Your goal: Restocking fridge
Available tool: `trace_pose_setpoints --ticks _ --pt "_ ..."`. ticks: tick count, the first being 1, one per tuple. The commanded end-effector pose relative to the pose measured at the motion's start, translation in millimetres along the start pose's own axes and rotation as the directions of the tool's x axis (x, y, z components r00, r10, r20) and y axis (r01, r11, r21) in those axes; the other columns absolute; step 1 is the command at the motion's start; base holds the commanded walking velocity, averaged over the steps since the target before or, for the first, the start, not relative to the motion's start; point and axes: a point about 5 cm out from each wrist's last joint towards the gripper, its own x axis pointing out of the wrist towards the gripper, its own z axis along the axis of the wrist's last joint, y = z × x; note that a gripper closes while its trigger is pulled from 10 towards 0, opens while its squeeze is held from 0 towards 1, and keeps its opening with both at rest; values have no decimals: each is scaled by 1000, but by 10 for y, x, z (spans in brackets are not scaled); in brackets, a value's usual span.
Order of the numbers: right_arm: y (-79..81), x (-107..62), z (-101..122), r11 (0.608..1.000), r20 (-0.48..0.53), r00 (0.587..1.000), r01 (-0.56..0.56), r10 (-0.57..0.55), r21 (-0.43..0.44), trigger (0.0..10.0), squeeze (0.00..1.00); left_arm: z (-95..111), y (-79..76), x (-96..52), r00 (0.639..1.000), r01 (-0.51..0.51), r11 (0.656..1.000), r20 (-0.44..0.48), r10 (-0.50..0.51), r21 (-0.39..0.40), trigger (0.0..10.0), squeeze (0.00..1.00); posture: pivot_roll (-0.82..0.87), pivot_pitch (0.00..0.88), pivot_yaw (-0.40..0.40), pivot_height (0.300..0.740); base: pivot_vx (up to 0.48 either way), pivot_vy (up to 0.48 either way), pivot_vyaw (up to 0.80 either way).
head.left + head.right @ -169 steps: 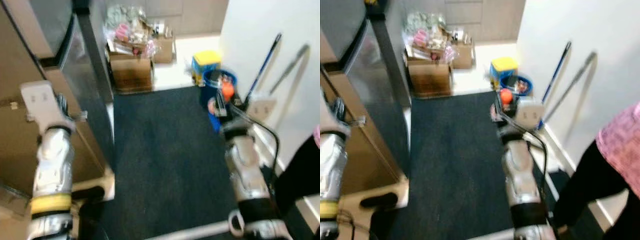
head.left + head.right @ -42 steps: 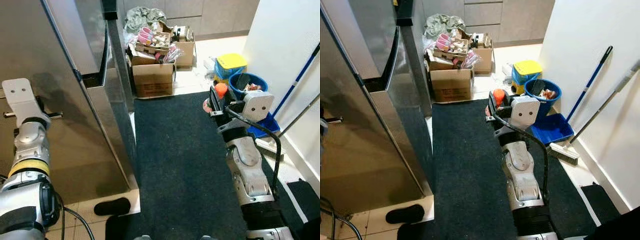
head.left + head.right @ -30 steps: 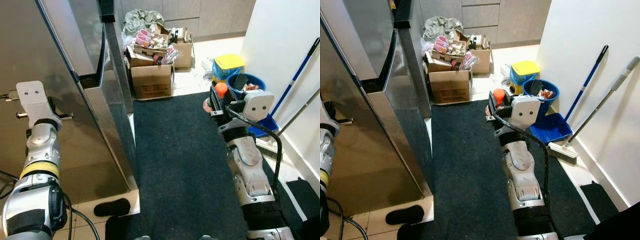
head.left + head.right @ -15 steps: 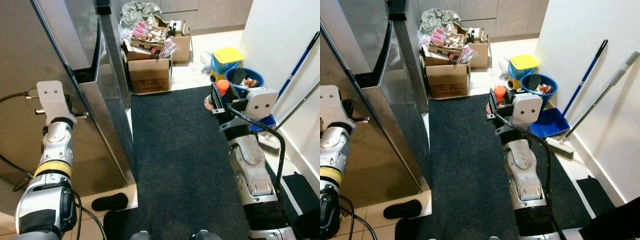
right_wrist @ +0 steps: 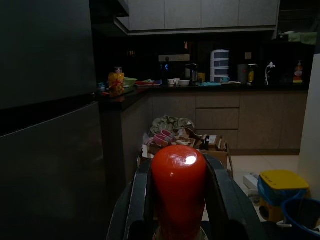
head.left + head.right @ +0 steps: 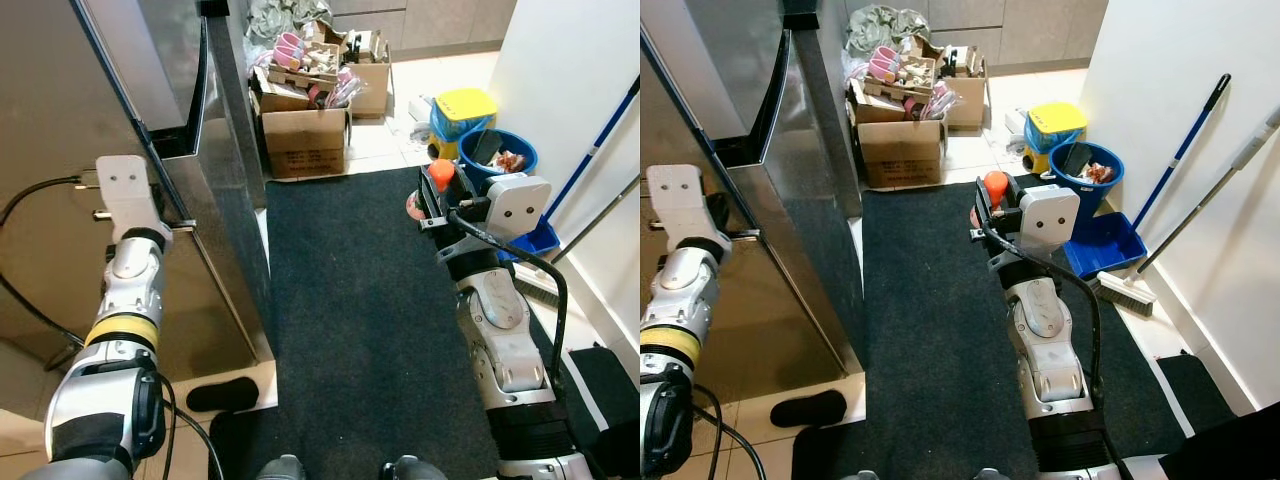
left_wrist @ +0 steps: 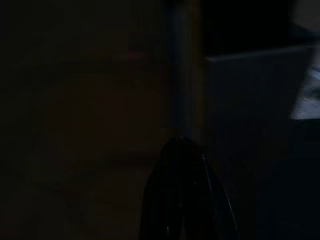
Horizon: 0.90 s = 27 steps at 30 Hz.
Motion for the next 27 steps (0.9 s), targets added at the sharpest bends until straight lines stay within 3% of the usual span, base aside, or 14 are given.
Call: trace_pose_setpoints --ticks 1,7,9,23,24,25,27 --pt "7 7 78 1000 26 1000 -8 8 -9 10000 0 30 -56 16 999 42 999 -2 -42 17 10000 0 2 101 21 740 0 0 0" --pt "-12 0 73 1000 24 1000 1 -1 -9 10000 0 45 61 -29 999 47 998 11 -48 41 10000 0 12 102 14 740 0 0 0" --pt "11 6 63 1000 20 1000 -7 7 -6 10000 0 65 100 -13 1000 -6 999 21 5 45 10000 0 14 98 8 740 0 0 0" --pt "12 2 43 1000 13 1000 -1 1 5 10000 0 167 -61 117 999 -46 999 14 46 14 10000 0 20 99 5 740 0 0 0" --pt "14 3 44 1000 13 1000 -1 1 5 10000 0 169 -72 121 999 -41 999 13 40 11 10000 627 20 99 5 740 0 0 0" --pt "16 3 44 1000 13 1000 -1 1 5 10000 0 168 -84 122 999 -32 999 13 31 4 10000 1000 20 99 5 740 0 0 0" --pt "17 3 44 1000 13 1000 -1 1 5 10000 0 167 -93 123 1000 -26 1000 13 26 -1 10000 1000 20 99 5 740 0 0 0"
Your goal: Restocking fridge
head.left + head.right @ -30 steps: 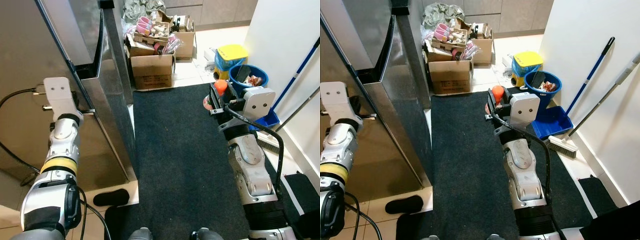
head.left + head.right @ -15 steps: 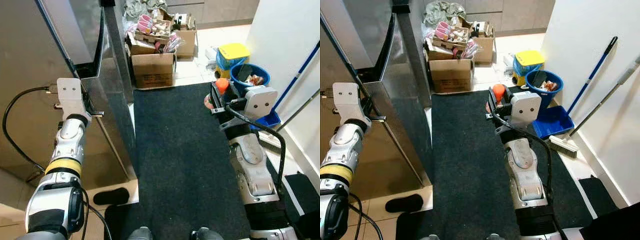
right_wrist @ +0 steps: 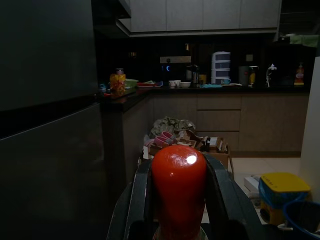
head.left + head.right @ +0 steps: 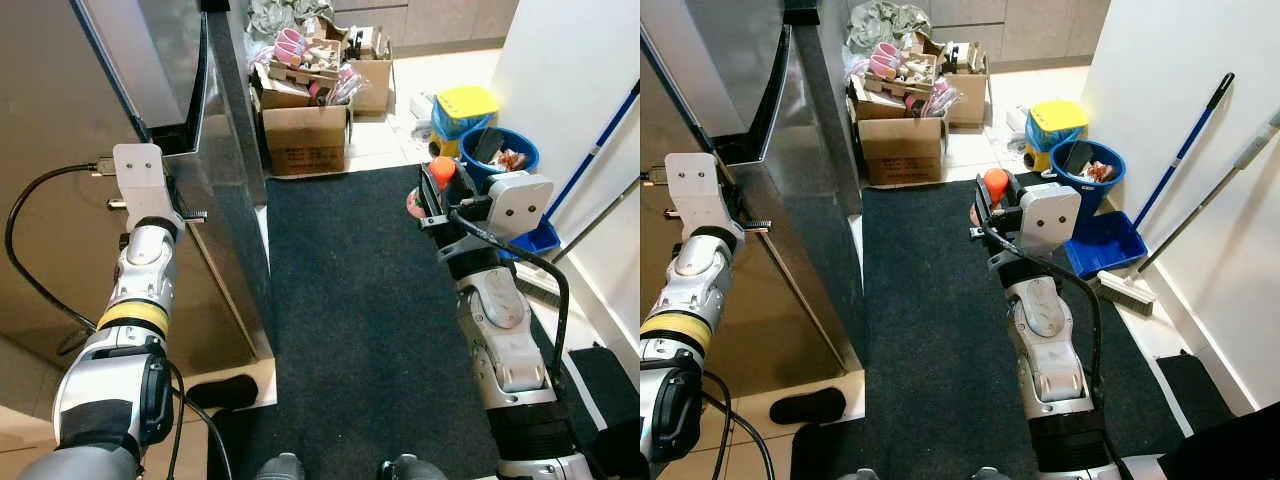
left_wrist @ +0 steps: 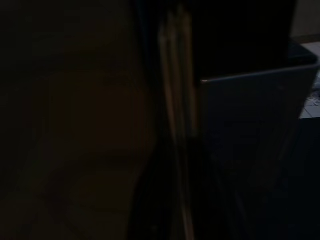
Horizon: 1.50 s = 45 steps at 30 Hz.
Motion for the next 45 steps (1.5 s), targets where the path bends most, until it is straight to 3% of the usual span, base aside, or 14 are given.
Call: trace_pose_setpoints --ticks 1,7,14,15,16,23,24,27,29,34,35,40,42,45 --pt "2 -3 13 1000 -1 1000 0 0 4 10000 0 24 -91 22 1000 29 1000 5 -29 -10 10000 1000 16 99 4 740 0 0 0" --pt "-10 -6 15 1000 -1 1000 2 -2 2 10000 0 -1 -152 11 998 60 998 6 -60 -9 10000 1000 18 101 0 740 0 0 0" --pt "2 1 20 1000 -2 1000 -7 7 2 10000 0 -12 -926 -90 945 327 940 47 -324 -100 10000 1000 19 103 -10 740 0 0 0" --pt "5 5 25 1000 -1 1000 -8 8 2 10000 0 11 -1102 -130 919 394 911 64 -389 -119 10000 404 13 101 -12 740 0 0 0" --pt "7 8 30 1000 1 1000 -8 8 2 10000 0 39 -1245 -167 894 447 885 81 -440 -132 10000 0 13 101 -12 740 0 0 0" --pt "3 13 43 1000 4 1000 -7 7 1 10000 0 128 -1577 -277 826 563 813 128 -549 -149 10000 0 11 102 -14 740 0 0 0" --pt "-3 11 47 1000 5 1000 -8 8 0 10000 0 205 -1828 -374 771 637 752 164 -615 -170 10000 0 11 101 -17 740 0 0 0" --pt "-3 11 47 1000 5 1000 -8 8 0 10000 0 205 -1828 -374 771 637 752 164 -615 -170 10000 0 11 101 -17 740 0 0 0" --pt "-6 17 72 1000 11 1000 -11 11 -4 10000 0 346 -2213 -566 651 759 627 229 -723 -177 10000 0 -5 95 -13 740 0 0 0" --pt "-18 13 105 1000 22 1000 -4 4 -6 10000 0 329 -2076 -626 589 808 569 237 -773 -152 10000 0 1 102 -8 740 0 0 0" --pt "-21 3 96 1000 18 1000 2 -2 -5 10000 0 212 -1761 -618 616 787 605 192 -764 -122 10000 0 5 116 2 740 0 0 0" --pt "-19 -2 91 1000 16 1000 4 -4 -4 10000 0 127 -1527 -603 658 752 651 152 -737 -100 10000 0 8 122 1 740 0 0 0" --pt "-9 -5 93 1000 13 1000 -3 3 -4 10000 0 28 -1234 -543 745 666 742 107 -658 -79 10000 0 9 129 3 740 0 0 0" --pt "-5 -11 94 1000 12 1000 -8 8 -6 10000 0 -19 -1067 -530 792 610 789 84 -605 -74 10000 0 9 132 4 740 0 0 0"
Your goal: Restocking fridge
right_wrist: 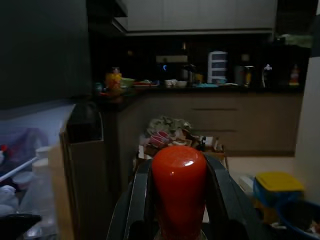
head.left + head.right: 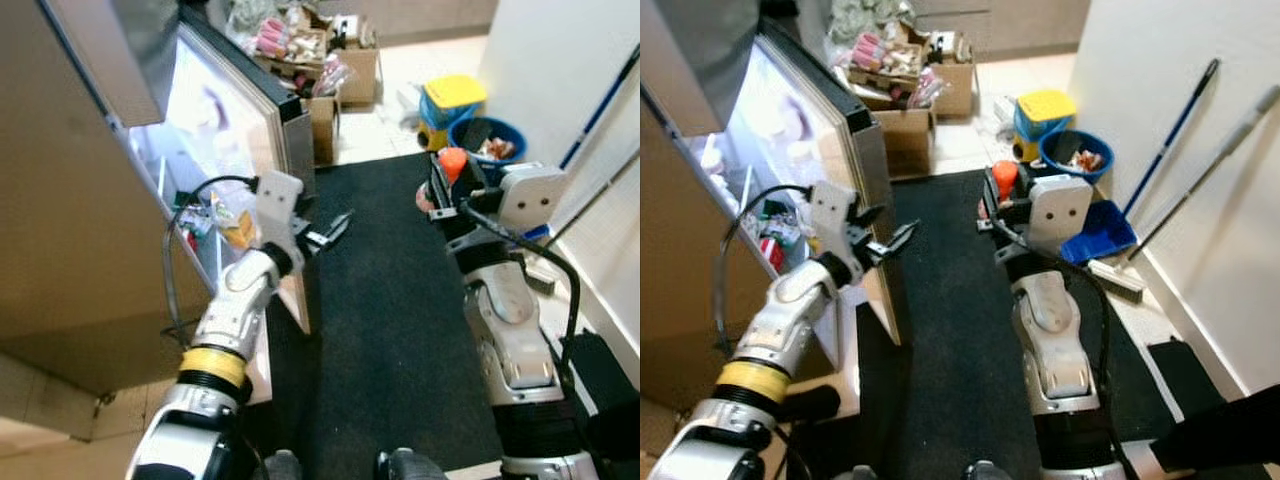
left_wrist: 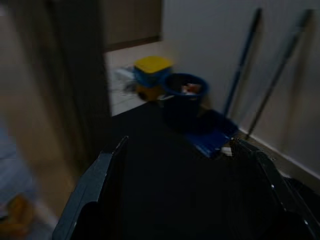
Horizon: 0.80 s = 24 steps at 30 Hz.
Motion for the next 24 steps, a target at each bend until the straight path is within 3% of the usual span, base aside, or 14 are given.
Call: trace_pose_setpoints --ticks 1,2,5,7,8,12,16,20,24 --pt "-11 -27 -6 1000 -8 1000 2 -2 1 10000 0 -38 117 -102 998 -50 998 -32 51 24 10000 0 9 132 4 740 0 0 0" --pt "-13 -34 -12 1000 -11 1000 1 -1 1 10000 0 -71 208 -194 993 -104 994 -48 105 39 10000 0 11 132 1 740 0 0 0" --pt "-17 -43 -26 1000 -17 1000 0 0 1 10000 0 -122 245 -264 987 -145 988 -67 149 53 10000 0 12 131 -2 740 0 0 0" --pt "-12 -72 -114 1000 -50 999 -1 1 6 10000 0 -260 194 -342 970 -208 976 -113 214 65 10000 0 10 129 -3 740 0 0 0" --pt "-23 -104 -201 1000 -82 997 4 -3 12 10000 0 -314 140 -353 964 -233 972 -123 235 33 10000 0 6 125 -8 740 0 0 0" --pt "-45 -162 -339 1000 -133 991 14 -11 24 10000 0 -354 70 -368 960 -251 968 -129 247 -13 10000 0 6 125 -8 740 0 0 0" --pt "-115 -393 -722 999 -277 960 40 -36 10 10000 0 -496 -3 -447 934 -322 947 -167 316 -9 10000 0 6 127 -16 740 0 0 0" --pt "-105 -435 -753 999 -290 957 34 -31 6 10000 0 -517 -6 -434 917 -366 931 -170 361 6 10000 0 4 131 -22 740 0 0 0" --pt "-80 -390 -685 1000 -262 965 16 -11 17 10000 0 -461 -44 -327 914 -380 925 -148 378 11 10000 0 1 133 -27 740 0 0 0"
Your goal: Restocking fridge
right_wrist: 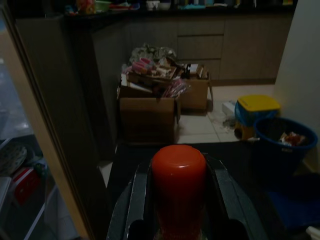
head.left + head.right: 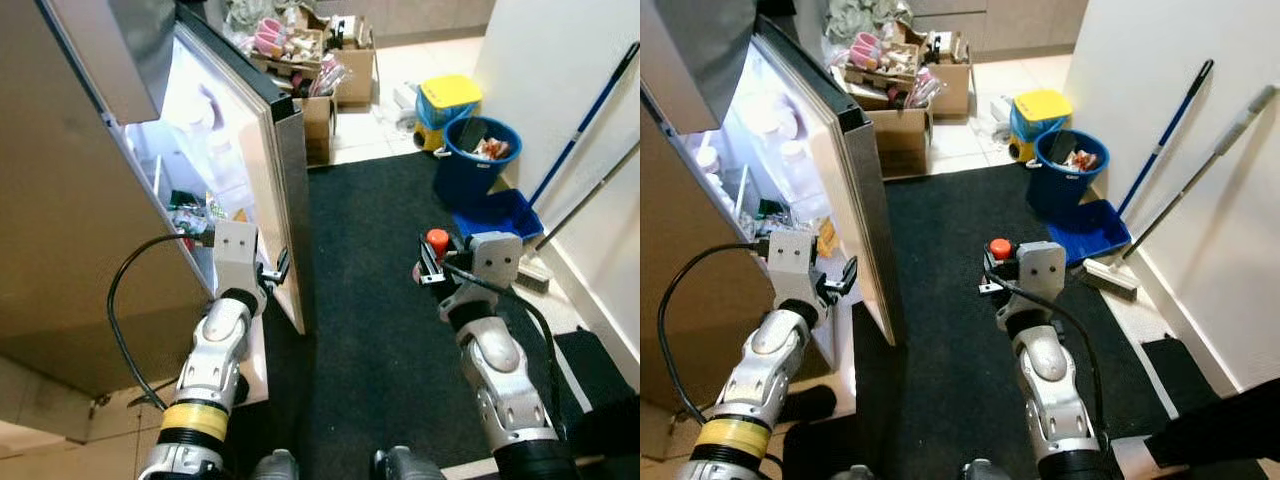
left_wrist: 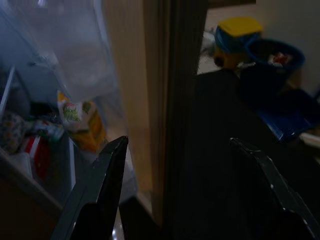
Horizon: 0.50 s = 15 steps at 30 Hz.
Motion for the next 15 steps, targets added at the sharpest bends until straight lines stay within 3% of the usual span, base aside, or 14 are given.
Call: trace_pose_setpoints --ticks 1,7,15 --pt "29 19 87 1000 39 999 -20 20 1 10000 0 -21 -59 14 1000 3 1000 -6 -4 -6 10000 0 -2 134 -28 740 0 0 0" --pt "-9 29 39 1000 32 999 -14 14 -1 10000 0 -89 -105 -56 999 36 999 -35 -35 27 10000 0 4 134 -30 740 0 0 0" --pt "-133 -94 -392 998 -117 991 66 -64 9 10000 0 -394 -70 -237 991 24 998 -135 -15 63 10000 0 13 131 -31 740 0 0 0"
